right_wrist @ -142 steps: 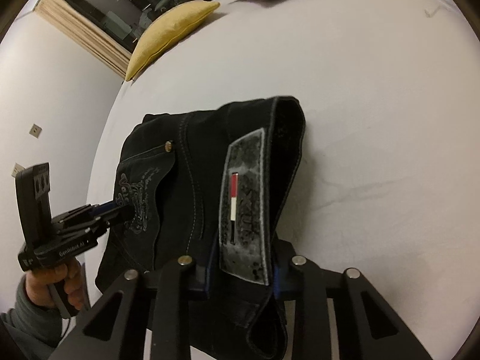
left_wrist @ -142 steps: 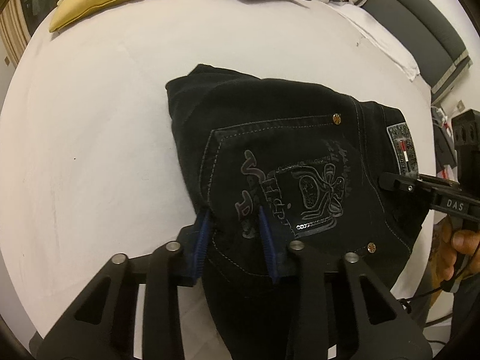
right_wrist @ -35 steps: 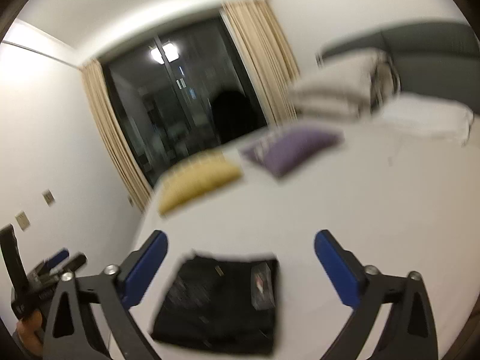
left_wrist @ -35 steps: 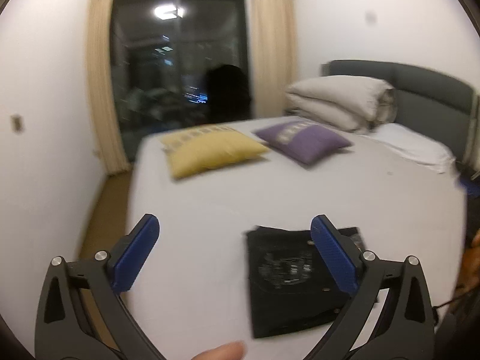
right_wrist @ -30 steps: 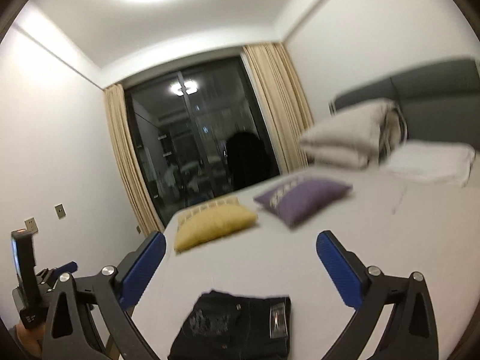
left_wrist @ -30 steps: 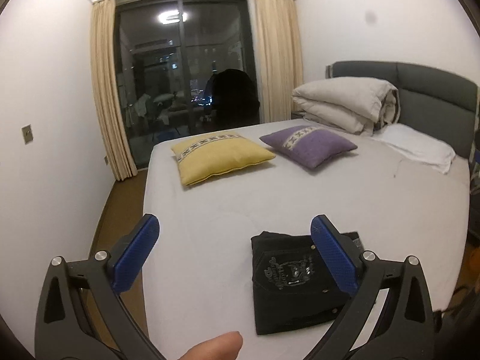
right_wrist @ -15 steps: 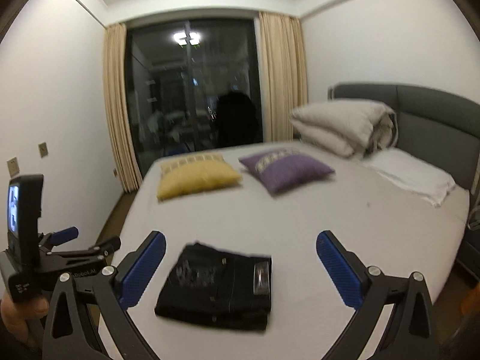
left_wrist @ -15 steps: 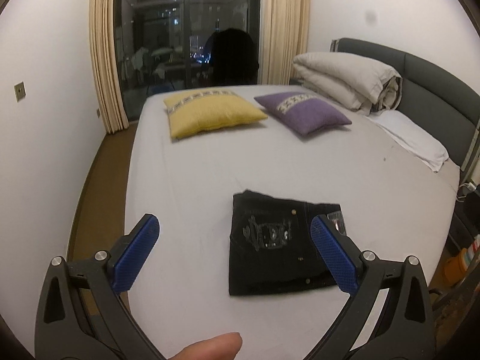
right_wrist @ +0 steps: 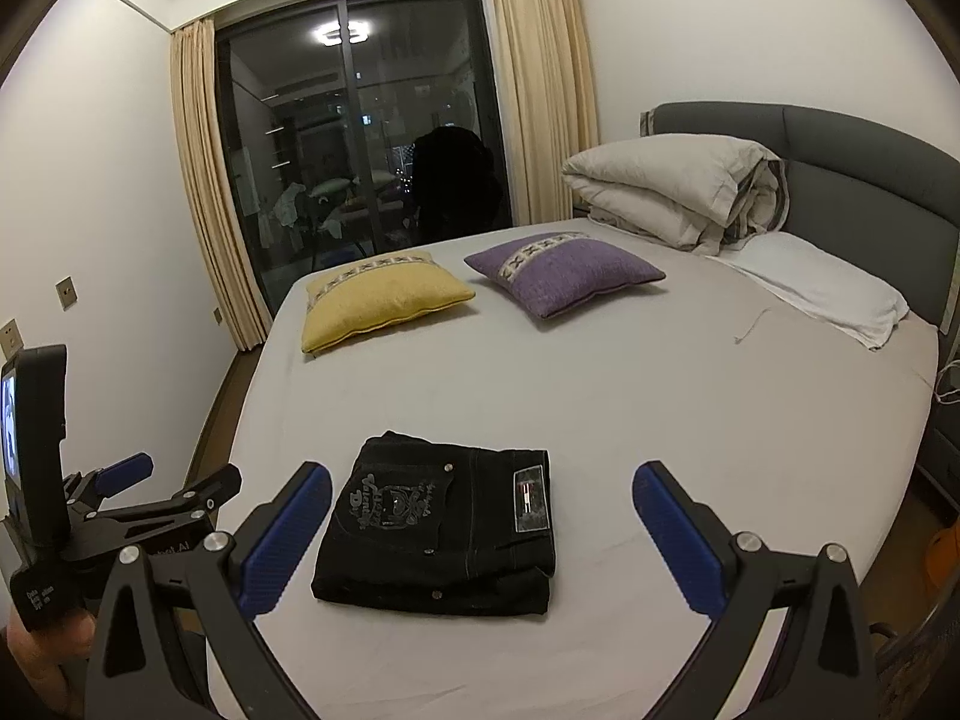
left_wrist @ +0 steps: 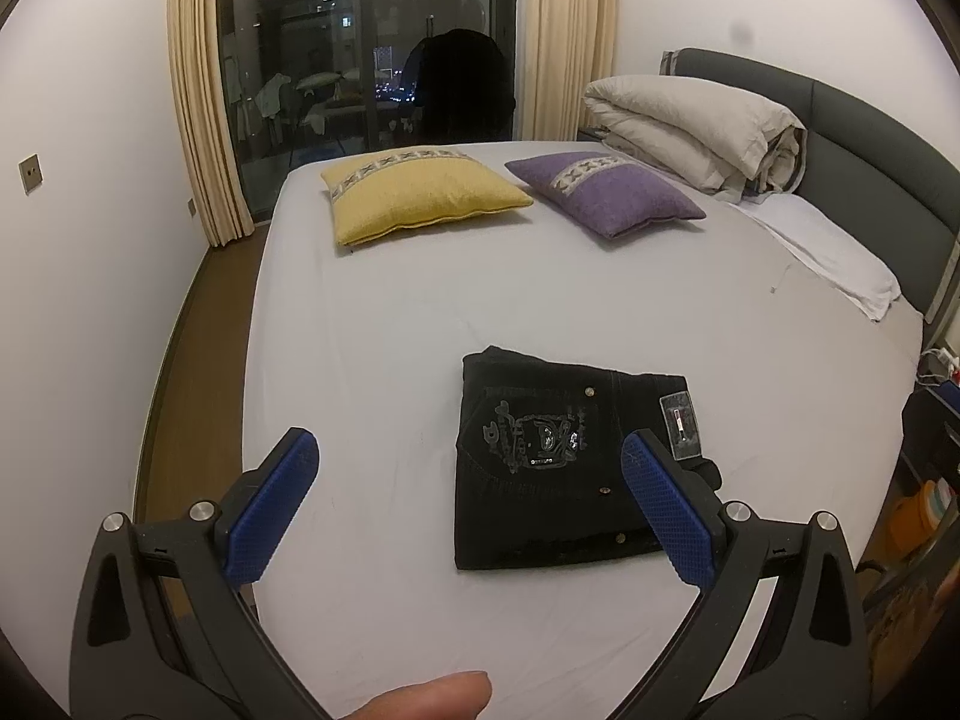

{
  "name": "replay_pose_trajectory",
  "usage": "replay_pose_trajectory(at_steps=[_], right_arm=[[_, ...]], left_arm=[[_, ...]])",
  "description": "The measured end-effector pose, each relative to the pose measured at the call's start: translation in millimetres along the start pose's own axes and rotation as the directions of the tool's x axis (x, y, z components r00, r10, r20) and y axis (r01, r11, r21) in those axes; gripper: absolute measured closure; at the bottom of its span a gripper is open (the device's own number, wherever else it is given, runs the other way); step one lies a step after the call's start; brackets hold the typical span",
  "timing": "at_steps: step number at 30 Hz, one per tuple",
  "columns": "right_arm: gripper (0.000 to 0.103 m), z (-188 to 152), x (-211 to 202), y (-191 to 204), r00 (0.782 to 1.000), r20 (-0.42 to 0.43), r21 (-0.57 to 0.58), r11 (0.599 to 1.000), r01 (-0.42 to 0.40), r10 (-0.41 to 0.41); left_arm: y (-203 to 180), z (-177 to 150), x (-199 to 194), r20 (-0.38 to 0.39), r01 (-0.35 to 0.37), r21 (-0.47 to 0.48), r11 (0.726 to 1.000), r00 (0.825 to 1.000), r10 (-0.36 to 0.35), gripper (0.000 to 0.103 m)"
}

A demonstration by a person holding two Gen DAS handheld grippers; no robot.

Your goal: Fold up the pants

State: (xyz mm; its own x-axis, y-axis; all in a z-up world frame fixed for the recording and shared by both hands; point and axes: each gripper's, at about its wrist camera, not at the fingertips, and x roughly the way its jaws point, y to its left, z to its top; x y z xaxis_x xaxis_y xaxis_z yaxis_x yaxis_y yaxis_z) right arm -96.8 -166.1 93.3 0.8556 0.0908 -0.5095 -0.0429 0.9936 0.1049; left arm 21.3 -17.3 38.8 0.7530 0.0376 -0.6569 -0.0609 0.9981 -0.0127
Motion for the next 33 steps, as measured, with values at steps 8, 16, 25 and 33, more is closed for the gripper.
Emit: replay_pose_trajectory(at_steps=[8,16,25,33], right_arm=[[0.000,-0.1,7.9,0.3,1.000,-0.026,-0.002,1.000,0.008,-0.008],[0.000,-3.3,15.7,1.6,0.998,-0.054,0.000,1.000,0.010,-0.010],[0.000,-4.2,20.5,4.8,0.997,-0.073,-0.004,1.000,0.015,-0.015],[0.000,-4.6,21.9,5.4,0.997,-0.078,-0.005,1.000,0.016,-0.016]], left_arm=[[-0.4,0.7,10.7,-0.021,0.001,0.006,1.000,1.000,-0.001,0.000],[0.6,-1.8,22.9,-0.043,-0.005,0.003,1.000,0.999,0.005,0.000],[1.3,-3.6,33.5,-0.062,-0.007,-0.001,1.000,0.998,0.007,0.000],[1.0,-4.7,36.1,-0.064,-0.007,0.000,1.000,0.998,0.007,0.000]])
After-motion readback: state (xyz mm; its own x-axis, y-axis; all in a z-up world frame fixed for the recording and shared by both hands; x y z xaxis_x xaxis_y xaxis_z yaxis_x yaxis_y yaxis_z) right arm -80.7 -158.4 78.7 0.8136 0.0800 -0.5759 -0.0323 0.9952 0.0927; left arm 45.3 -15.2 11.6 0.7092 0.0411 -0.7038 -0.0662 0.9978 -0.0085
